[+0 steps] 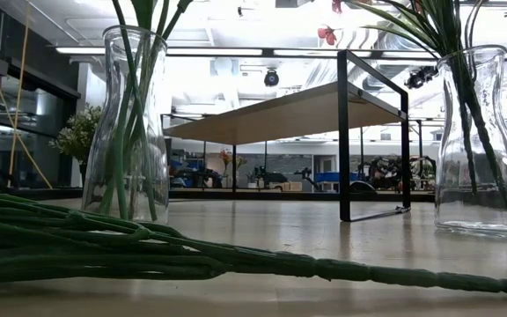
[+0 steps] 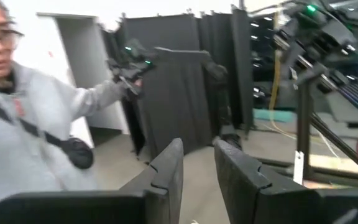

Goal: Pick and place flowers into a vace then onto a shelf
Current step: Put the blue flowers into the right transparent vase

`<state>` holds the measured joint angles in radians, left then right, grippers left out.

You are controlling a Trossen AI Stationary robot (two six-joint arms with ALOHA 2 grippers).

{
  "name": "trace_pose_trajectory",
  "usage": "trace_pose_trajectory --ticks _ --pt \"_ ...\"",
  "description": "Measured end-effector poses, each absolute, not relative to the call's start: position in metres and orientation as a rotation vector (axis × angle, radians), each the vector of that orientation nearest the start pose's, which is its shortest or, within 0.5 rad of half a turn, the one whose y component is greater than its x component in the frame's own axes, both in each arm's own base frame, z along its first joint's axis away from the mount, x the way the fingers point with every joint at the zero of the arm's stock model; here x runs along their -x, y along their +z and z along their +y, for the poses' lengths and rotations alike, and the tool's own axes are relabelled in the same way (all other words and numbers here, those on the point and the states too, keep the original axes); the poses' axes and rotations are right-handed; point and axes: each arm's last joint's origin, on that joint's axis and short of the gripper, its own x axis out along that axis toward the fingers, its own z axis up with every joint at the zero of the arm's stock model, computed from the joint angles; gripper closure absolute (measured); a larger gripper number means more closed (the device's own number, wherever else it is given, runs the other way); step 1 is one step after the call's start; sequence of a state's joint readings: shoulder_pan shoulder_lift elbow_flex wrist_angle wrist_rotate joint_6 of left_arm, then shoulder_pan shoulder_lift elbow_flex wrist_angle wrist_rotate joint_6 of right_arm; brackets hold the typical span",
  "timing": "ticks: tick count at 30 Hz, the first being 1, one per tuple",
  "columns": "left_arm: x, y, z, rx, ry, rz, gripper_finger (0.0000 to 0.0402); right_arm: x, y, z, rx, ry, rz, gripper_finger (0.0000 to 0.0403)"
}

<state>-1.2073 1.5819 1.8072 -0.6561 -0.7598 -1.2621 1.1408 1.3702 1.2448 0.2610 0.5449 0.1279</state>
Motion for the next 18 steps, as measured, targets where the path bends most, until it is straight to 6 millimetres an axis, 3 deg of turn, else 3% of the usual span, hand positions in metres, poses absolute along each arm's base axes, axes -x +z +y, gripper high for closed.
trace_pose_trajectory --ticks 9,18 --pt "-0.118 0.443 -0.307 0.855 -0.256 0.478 0.0245 -0.167 0.388 0.319 -0.215 0.460 -0.008 0.0320" --pt "-0.111 0.441 -0.308 0.824 -0.269 0.505 0.0245 -0.188 0.370 0.340 -0.214 0.341 0.023 0.0320"
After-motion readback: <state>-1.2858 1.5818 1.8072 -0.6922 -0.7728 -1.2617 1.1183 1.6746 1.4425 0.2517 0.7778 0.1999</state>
